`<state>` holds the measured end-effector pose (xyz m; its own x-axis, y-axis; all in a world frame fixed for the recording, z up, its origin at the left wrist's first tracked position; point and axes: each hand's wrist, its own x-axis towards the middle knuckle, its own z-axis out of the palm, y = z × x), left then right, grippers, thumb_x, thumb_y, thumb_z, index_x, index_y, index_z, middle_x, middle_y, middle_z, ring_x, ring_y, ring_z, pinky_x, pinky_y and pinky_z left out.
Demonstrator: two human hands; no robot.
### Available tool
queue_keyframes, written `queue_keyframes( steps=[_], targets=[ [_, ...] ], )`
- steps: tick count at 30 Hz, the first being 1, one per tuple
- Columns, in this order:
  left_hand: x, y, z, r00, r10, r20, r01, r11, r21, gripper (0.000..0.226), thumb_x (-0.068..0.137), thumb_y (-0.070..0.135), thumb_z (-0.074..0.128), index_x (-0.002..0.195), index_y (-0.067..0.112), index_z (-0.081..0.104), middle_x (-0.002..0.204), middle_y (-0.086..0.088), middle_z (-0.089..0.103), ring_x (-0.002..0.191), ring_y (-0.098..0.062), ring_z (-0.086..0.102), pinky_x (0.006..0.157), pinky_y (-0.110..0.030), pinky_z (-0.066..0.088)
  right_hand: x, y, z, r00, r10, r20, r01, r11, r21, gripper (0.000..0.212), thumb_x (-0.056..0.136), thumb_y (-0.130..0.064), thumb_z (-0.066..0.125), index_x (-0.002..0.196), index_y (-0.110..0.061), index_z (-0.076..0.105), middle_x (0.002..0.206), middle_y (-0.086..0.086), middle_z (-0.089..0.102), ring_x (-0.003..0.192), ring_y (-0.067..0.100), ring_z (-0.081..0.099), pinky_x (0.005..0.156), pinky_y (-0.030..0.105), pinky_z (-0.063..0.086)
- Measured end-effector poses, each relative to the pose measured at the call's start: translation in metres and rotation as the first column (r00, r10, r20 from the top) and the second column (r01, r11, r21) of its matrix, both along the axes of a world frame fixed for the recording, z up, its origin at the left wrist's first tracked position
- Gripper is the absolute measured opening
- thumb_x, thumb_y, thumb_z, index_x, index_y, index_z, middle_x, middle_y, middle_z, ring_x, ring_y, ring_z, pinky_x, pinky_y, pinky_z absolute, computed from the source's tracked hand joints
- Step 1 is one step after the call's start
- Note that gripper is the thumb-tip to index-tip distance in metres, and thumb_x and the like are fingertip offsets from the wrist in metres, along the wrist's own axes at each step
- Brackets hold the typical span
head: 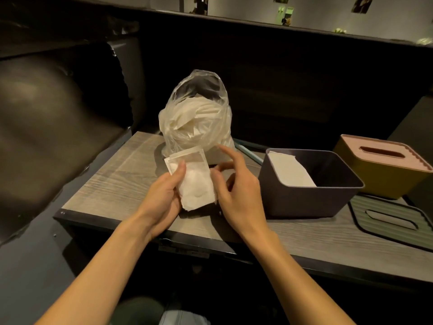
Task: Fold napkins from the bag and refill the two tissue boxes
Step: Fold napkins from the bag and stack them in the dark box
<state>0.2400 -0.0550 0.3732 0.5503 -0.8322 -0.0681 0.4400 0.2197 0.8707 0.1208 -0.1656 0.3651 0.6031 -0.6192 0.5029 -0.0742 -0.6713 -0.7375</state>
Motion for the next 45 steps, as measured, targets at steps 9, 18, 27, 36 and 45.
queue_keyframes(
  steps=[9, 18, 27, 36, 45],
  targets=[
    [0.003, 0.0, -0.003, 1.0, -0.017, -0.012, 0.016, 0.997, -0.07, 0.047, 0.108, 0.034, 0.042, 0.141, 0.002, 0.053, 0.137, -0.017, 0.065, 0.131, -0.03, 0.061, 0.114, -0.048, 0.045, -0.006, -0.005, -0.005, 0.97, 0.223, -0.096, -0.175, 0.916, 0.36, 0.039, 0.089, -0.033, 0.079, 0.124, -0.032, 0.061, 0.114, -0.017, 0.072, 0.108, -0.002, 0.066, 0.093, 0.025, 0.055],
    [0.0, 0.003, -0.011, 0.904, 0.161, 0.396, -0.177, 0.984, 0.003, 0.039, 0.087, -0.001, 0.072, 0.121, 0.016, 0.066, 0.113, -0.01, 0.076, 0.106, -0.023, 0.073, 0.086, -0.029, 0.061, -0.016, -0.012, -0.009, 0.98, 0.074, 0.182, -0.144, 0.904, 0.403, 0.017, 0.095, -0.007, 0.067, 0.108, -0.018, 0.069, 0.103, -0.001, 0.073, 0.099, 0.017, 0.072, 0.085, 0.044, 0.062],
    [-0.006, -0.005, -0.021, 0.637, -0.061, 0.769, -0.233, 0.935, 0.267, 0.098, 0.09, -0.001, 0.061, 0.162, 0.032, 0.003, 0.144, 0.009, 0.045, 0.126, -0.005, 0.053, 0.097, -0.007, 0.04, -0.011, -0.007, -0.008, 0.968, 0.188, -0.168, -0.132, 0.945, 0.298, 0.067, 0.088, -0.013, 0.06, 0.142, -0.043, 0.034, 0.127, -0.011, 0.06, 0.095, 0.008, 0.067, 0.09, 0.037, 0.056],
    [-0.005, -0.007, -0.025, 0.577, -0.074, 0.814, -0.208, 0.95, 0.233, 0.099, 0.089, -0.016, 0.051, 0.159, 0.022, -0.007, 0.126, 0.015, 0.039, 0.101, 0.0, 0.055, 0.083, -0.005, 0.043, -0.011, -0.005, -0.015, 0.986, 0.082, -0.144, -0.045, 0.969, 0.244, 0.088, 0.081, -0.024, 0.068, 0.149, -0.05, 0.018, 0.143, -0.004, 0.051, 0.128, 0.018, 0.055, 0.108, 0.048, 0.05],
    [-0.001, -0.006, -0.029, 0.579, 0.114, 0.807, -0.301, 0.95, 0.082, 0.082, 0.101, -0.001, 0.053, 0.155, 0.041, 0.007, 0.128, 0.014, 0.053, 0.113, -0.002, 0.061, 0.096, -0.02, 0.049, -0.01, -0.01, -0.019, 0.999, -0.021, -0.049, 0.031, 0.978, 0.206, 0.061, 0.102, -0.012, 0.056, 0.147, -0.044, 0.03, 0.135, 0.001, 0.061, 0.122, 0.017, 0.061, 0.103, 0.046, 0.052]
  ],
)
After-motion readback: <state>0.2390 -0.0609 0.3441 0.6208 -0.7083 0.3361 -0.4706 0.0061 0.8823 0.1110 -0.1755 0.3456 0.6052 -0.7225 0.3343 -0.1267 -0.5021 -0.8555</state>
